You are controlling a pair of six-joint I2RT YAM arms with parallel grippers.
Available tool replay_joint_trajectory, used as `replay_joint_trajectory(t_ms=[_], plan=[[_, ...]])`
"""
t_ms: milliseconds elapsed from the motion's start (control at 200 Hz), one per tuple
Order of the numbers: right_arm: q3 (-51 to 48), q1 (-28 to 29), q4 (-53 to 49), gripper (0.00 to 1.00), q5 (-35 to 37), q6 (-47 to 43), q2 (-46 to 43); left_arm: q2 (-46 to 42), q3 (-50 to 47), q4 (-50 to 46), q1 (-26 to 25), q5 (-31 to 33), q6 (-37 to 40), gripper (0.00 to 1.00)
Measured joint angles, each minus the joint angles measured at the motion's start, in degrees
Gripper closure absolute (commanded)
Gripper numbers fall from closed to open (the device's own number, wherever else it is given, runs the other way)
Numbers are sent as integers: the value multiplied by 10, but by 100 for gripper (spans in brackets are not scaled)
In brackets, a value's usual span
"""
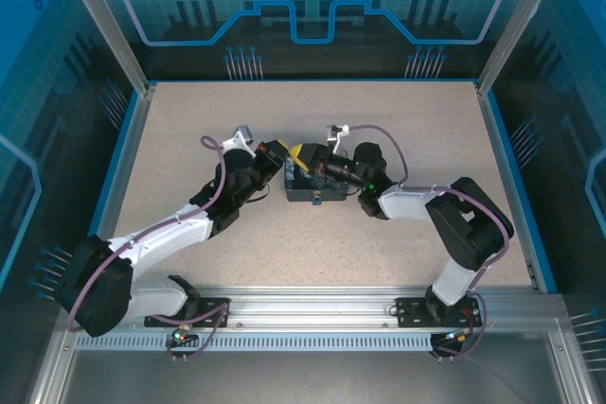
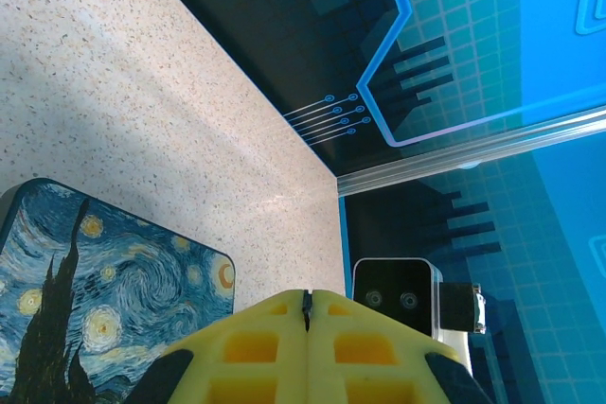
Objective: Unlock the padlock with the key
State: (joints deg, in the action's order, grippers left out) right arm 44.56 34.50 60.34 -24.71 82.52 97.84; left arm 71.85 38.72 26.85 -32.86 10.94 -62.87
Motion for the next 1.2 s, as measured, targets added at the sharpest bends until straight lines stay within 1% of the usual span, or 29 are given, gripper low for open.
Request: replay_joint_trajectory(t_ms=[150, 390, 1181, 1201], plan=[[0, 0, 4, 88, 0, 0, 1, 0, 0, 0, 0, 0, 0, 100], [0, 0, 6, 100, 0, 0, 3, 0, 0, 0, 0, 8, 0, 100], [0, 0, 6, 100, -4, 0, 3, -12, -11, -1, -3, 17, 0, 100], [0, 0, 6, 100, -4, 0, 3, -13, -11, -1, -3, 17, 0, 96]])
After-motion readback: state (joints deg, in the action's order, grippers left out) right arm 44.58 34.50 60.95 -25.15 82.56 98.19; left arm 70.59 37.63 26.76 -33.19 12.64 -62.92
